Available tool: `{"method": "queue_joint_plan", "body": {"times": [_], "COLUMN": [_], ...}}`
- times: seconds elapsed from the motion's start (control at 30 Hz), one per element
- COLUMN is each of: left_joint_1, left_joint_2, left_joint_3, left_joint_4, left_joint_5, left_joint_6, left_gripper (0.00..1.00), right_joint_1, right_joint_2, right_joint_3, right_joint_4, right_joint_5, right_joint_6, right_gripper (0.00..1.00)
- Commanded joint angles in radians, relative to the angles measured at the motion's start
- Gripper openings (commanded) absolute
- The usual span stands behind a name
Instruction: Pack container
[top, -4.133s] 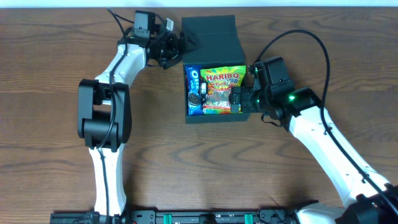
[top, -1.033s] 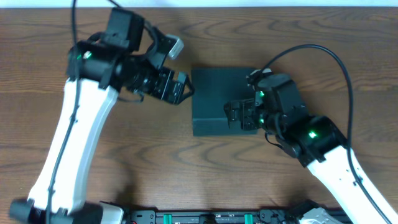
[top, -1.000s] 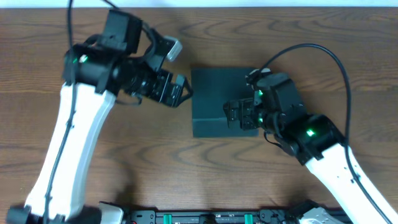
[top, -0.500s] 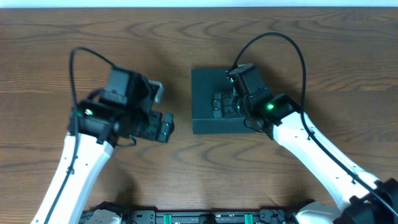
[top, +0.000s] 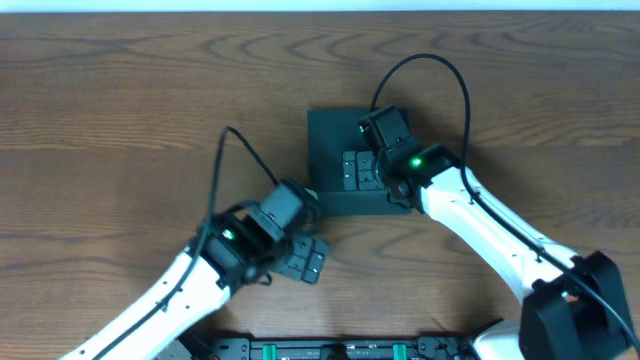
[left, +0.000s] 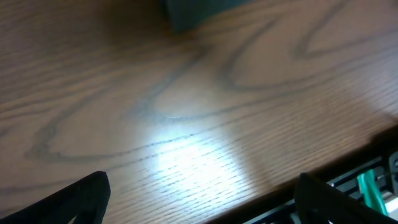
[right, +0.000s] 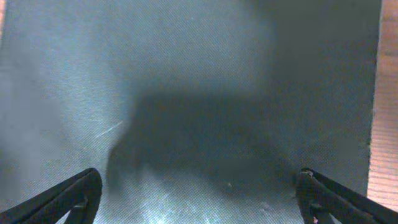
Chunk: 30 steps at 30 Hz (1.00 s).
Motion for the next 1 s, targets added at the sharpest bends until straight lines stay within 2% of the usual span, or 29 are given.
{"method": "queue_joint_plan", "body": {"times": [0.0, 0.1, 0.2, 0.4, 0.67, 0.83, 0.97], "left_joint_1": [-0.085, -0.15, -0.153, -0.153, -0.15, -0.145, -0.137], "left_joint_2": [-0.01, -0.004, 0.019, 0.117, 0.181, 0.185, 0.234], "left_joint_3": [-0.002, -0.02, -0.07, -0.155, -0.143, -0.143, -0.143], "left_joint_4": [0.007, 0.051, 0.109, 0.312, 0.37, 0.377, 0.42], "left_joint_5": [-0.143, -0.191, -0.19, -0.263, -0.221, -0.397, -0.408], "left_joint_6": [-0.095, -0.137, -0.174, -0.172, -0.061, 0.0, 0.043], "left_gripper": [0.96, 0.96, 0.96, 0.96, 0.96, 0.96, 0.96], "right_joint_1": [0.009, 0.009, 0.009, 0.009, 0.01, 0.01, 0.01], "right_joint_2": [0.017, 0.019, 0.02, 0.02, 0.02, 0.02, 0.02], "right_joint_3": [-0.001, -0.001, -0.002, -0.003, -0.003, -0.012, -0.015], "right_joint_4": [-0.009, -0.016, -0.016, -0.016, -0.016, -0.016, -0.016], "right_joint_5": [0.016, 0.016, 0.016, 0.018, 0.024, 0.024, 0.024], "right_joint_6": [0.023, 0.023, 0.023, 0.022, 0.022, 0.022, 0.022], "right_gripper": [0.99, 0.99, 0.99, 0.99, 0.99, 0.99, 0.99]}}
